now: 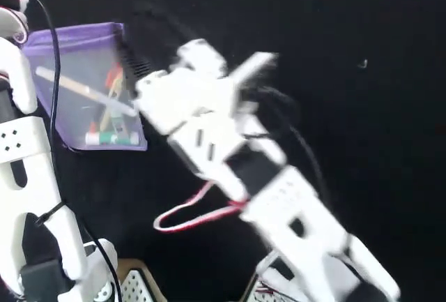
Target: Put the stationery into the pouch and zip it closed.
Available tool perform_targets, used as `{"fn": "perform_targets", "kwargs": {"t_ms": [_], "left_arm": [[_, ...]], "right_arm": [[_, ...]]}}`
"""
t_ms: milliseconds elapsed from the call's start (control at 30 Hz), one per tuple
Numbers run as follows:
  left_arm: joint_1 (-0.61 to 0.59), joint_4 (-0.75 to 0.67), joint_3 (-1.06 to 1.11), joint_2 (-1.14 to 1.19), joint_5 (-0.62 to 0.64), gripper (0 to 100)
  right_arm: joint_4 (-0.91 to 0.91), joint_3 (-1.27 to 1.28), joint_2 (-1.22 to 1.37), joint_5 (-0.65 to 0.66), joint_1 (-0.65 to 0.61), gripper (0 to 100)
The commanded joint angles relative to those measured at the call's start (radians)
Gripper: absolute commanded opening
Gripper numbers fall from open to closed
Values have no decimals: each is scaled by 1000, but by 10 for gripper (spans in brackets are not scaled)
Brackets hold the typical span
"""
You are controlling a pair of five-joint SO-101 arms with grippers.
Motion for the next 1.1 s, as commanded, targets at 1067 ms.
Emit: {"fn": "perform_targets", "kwargs": {"t_ms": [1067], "left_arm": [[627, 468, -556, -17, -163, 29]], "right_arm": [[1191, -302, -673, 77, 588, 159]]}}
